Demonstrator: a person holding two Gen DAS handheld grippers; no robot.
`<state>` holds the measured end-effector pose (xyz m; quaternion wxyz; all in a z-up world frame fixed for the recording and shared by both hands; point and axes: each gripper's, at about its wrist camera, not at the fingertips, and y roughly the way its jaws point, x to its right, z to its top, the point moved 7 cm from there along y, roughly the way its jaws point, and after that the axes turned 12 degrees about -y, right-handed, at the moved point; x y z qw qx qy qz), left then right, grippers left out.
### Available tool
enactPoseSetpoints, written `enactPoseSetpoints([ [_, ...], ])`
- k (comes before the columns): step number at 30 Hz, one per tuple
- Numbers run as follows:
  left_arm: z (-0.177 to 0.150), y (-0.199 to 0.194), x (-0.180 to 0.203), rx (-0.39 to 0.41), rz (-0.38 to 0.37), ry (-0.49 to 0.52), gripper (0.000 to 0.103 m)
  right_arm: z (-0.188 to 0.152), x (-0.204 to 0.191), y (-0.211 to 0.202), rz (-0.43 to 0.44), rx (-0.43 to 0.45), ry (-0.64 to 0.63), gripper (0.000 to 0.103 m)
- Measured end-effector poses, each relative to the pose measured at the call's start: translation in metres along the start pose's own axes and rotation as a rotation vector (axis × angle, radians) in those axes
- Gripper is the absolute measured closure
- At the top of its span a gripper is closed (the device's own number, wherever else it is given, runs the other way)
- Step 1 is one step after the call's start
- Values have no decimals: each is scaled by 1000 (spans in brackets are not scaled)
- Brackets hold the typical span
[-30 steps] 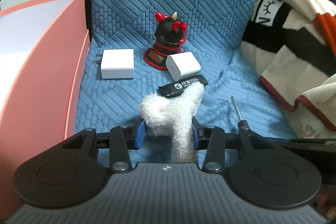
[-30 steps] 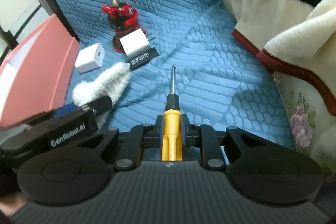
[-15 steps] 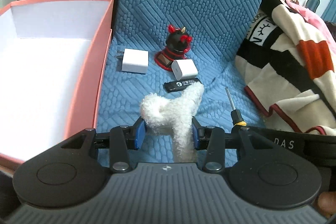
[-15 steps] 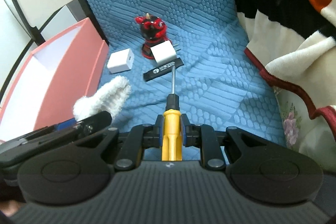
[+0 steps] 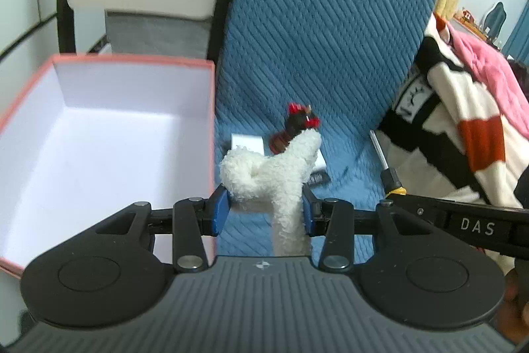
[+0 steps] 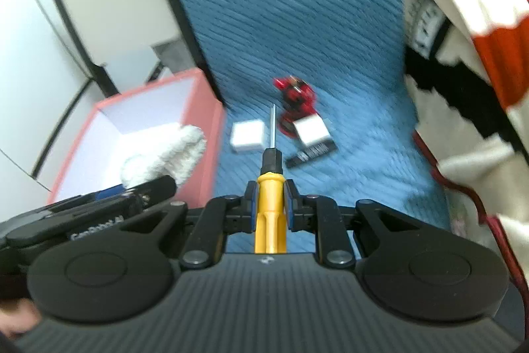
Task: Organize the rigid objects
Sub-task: 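Carry both objects over the pink box and open both grippers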
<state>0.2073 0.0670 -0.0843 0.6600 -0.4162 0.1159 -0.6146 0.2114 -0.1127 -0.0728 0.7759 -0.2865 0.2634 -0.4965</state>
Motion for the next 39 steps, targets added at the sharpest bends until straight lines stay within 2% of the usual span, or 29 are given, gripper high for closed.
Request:
enactPoseSetpoints([
  [10,81,-63,-38,116,29,2,55,60,-77,-24,77,92,-55,83],
  [16,112,-89,-85,167,75,-17,55,83,-127,-25,120,123,-121,83],
  [20,111,-87,-119,150,110,-37,55,85,-158,-7,148,102,-156,83],
  [26,101,-54,-171,82,161,-74,55,75,-185,45,181,18,-175,83],
  [33,82,-10,-219,-6,196,-112,55,49,-188,113,163,-102,-173,83],
  [39,53,18,-241,-74,195,-150,54,27,-187,150,157,-179,-164,83],
])
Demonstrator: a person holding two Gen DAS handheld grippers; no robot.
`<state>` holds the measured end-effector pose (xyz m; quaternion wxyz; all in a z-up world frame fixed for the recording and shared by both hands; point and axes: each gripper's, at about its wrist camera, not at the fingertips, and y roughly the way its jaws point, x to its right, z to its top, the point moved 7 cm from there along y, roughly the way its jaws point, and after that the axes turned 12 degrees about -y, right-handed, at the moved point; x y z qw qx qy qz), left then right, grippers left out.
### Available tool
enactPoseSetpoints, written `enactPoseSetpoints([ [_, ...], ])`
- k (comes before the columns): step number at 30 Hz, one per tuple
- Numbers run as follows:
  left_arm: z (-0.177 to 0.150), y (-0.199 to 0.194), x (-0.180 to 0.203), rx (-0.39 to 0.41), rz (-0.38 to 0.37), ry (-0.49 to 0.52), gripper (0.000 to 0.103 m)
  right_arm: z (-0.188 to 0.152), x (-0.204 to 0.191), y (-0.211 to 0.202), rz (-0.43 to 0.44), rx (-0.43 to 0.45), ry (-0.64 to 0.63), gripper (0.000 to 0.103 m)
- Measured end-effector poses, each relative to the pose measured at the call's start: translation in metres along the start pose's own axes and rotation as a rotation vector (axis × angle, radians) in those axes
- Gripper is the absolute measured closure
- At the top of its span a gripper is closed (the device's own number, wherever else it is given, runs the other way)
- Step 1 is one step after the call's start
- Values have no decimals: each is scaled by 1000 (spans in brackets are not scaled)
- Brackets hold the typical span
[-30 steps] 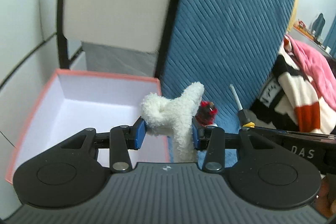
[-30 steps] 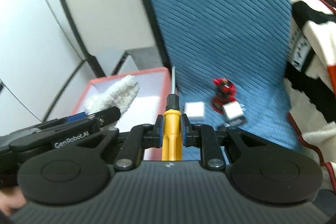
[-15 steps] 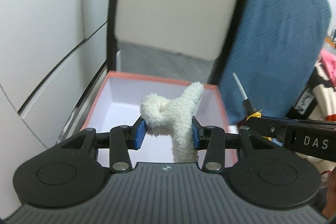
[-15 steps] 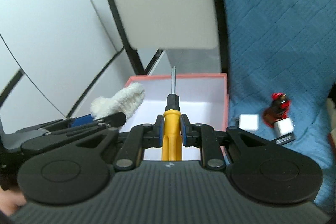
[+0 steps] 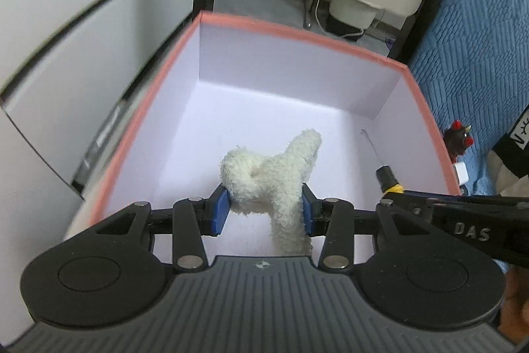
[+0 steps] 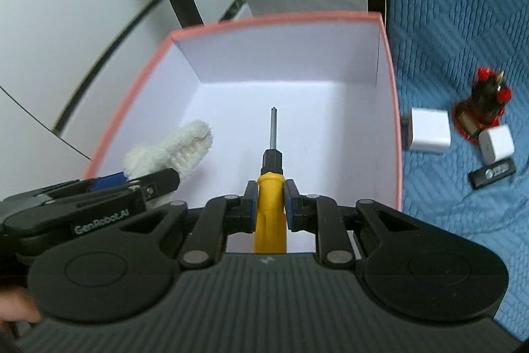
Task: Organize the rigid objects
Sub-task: 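Carry both objects over the pink box and open both grippers, then withdraw both open tools from the box back toward the chair seat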
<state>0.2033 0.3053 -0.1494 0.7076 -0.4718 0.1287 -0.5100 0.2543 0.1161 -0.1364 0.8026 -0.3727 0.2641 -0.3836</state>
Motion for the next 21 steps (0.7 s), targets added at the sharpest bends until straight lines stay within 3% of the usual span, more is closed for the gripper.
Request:
enactPoseSetpoints([
  [4,-5,11,-2,-15,2,-14,53,-6,-1,13,-1,-37,-17,81],
  [8,-5,8,2,-10,-5,-21,50,2,-1,7,13,-26,-14,72],
  [14,6,-19,6,53,7,-55,40,13,-3,-24,49,29,-19,68],
  [21,8,-61,33,120,-19,-32,39,20,2,-74,46,115,-29,68],
])
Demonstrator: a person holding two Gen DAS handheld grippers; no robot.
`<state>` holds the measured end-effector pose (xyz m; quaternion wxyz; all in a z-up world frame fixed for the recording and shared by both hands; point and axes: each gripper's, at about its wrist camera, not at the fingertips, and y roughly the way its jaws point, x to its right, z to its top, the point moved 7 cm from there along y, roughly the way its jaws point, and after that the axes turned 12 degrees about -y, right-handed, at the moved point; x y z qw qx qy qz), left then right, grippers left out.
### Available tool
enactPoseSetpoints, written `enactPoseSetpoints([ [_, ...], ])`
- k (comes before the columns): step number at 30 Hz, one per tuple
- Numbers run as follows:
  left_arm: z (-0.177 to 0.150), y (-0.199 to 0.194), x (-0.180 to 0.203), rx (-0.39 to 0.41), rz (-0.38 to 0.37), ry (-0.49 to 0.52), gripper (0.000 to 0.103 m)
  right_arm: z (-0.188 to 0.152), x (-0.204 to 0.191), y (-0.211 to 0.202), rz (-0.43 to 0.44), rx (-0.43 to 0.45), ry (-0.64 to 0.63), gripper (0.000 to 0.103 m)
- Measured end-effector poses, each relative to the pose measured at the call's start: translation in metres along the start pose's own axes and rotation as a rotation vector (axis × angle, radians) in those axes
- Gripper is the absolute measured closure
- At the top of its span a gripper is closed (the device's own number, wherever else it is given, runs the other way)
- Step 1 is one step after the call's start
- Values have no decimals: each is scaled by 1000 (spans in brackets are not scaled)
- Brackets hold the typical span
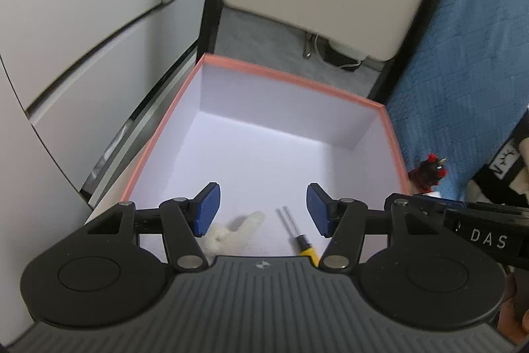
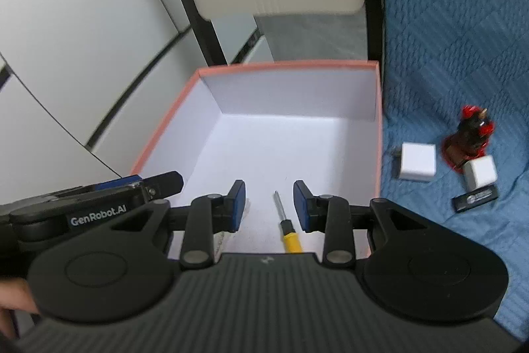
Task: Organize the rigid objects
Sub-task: 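Withdraw both open tools from the box back toward the chair seat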
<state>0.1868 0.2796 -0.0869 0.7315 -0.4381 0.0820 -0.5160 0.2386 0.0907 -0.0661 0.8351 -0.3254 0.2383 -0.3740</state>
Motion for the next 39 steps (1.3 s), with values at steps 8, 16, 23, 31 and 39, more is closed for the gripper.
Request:
enactPoseSetpoints([
  [8,-12,-46,43,57,-46,36,39,2,20,-63,-48,99,-11,68],
  [16,-34,-88,87,106,-111,64,39,-20,51,-110,-71,168,50,68],
  [23,-64,-106,113,112,-141,78,39,-41,71,-142,-118,206,57,68],
  [31,-101,-119,147,115,-165,114,39,-70,90,-175,-161,231,49,68],
  [39,-143,-119,174,88,-190,133,39,-105,111,-192,-199,222,56,68],
])
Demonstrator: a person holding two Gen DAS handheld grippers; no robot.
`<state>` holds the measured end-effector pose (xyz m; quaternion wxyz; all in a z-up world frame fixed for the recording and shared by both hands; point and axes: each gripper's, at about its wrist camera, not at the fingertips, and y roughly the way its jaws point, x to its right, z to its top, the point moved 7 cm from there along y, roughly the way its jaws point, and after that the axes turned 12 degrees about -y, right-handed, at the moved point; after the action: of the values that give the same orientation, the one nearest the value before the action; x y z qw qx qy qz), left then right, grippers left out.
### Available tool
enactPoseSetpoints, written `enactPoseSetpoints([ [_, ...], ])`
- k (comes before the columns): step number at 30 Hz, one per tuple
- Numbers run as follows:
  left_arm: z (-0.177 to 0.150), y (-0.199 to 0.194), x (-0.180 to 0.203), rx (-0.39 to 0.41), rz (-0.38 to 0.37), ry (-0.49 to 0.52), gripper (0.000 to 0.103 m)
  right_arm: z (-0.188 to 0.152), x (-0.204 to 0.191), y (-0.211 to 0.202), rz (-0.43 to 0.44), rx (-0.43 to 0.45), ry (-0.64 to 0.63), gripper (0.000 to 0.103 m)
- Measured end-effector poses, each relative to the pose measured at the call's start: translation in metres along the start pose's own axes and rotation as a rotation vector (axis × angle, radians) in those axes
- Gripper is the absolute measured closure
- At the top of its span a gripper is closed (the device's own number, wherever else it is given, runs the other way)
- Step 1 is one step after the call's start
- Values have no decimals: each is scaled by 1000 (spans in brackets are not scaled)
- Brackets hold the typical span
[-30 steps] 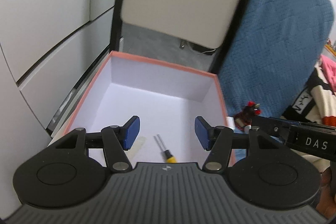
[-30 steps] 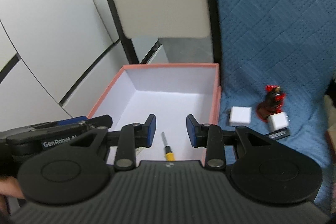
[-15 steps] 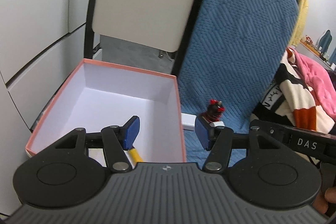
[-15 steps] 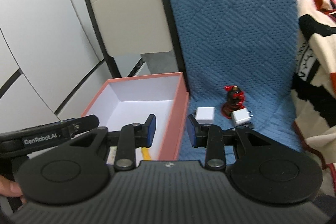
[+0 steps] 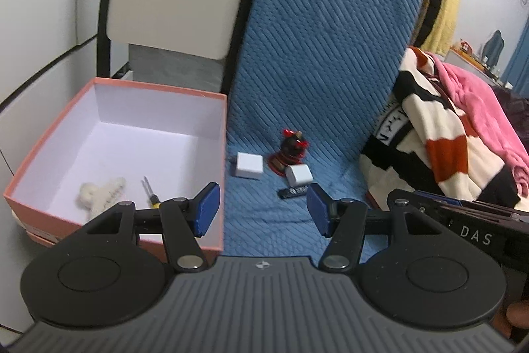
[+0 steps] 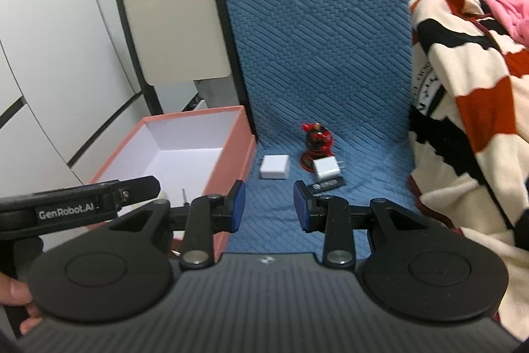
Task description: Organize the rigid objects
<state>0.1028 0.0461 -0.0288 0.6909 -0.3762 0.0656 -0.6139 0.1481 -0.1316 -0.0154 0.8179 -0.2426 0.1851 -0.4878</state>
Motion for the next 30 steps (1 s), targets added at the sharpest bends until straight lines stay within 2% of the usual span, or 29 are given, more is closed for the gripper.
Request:
enactPoseSetpoints([
  [5,-14,4,13,-1,-9,10,34,-18,12,-4,-10,-9,4,68],
  [19,-55,37,27,-71,-24,29,33,-62,37,8,-34,-34,34,68],
  [26,-59,63,35,-63,24,121,33,-71,53,27,-40,-46,77,67],
  [28,-58,73,34,-75,31,134,33,-72,59,32,-79,-58,92,67],
  [30,-55,83,32,-84,33,133,33,-70,61,37,-75,-51,98,65],
])
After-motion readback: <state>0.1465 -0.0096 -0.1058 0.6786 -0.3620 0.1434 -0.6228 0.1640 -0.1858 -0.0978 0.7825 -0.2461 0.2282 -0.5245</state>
